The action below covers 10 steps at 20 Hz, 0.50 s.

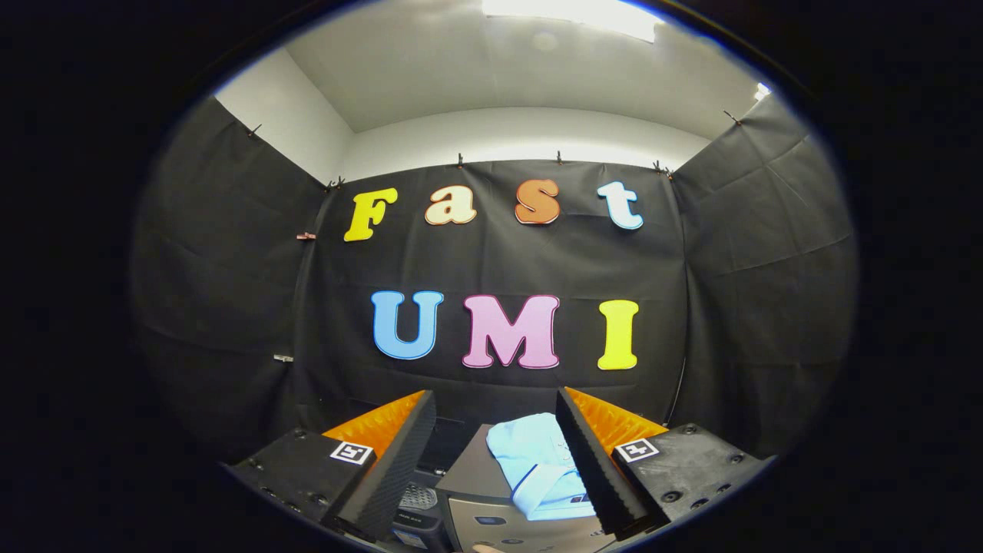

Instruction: Put the clothes into the washing machine and then close the washing machine lid.

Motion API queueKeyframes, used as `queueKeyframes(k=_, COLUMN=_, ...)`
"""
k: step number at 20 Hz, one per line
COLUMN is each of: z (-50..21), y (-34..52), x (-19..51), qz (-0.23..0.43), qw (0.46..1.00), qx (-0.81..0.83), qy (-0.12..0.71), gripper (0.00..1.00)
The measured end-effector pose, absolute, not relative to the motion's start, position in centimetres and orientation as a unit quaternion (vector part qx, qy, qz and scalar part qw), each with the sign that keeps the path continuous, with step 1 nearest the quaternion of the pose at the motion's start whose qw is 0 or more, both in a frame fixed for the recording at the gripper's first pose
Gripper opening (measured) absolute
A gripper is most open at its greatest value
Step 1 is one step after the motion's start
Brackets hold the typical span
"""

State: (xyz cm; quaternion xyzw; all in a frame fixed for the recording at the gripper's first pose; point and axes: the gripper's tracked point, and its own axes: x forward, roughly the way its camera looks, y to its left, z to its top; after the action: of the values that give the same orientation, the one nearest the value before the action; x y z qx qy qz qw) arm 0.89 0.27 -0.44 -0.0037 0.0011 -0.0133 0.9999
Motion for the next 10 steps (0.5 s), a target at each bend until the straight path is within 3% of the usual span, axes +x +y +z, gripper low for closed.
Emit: queueKeyframes(k=10, z=-0.82, y=-0.37, x=1.69, qz=-0.024, qw=1.0, qx=0.003, qy=0.0, gripper=0.98)
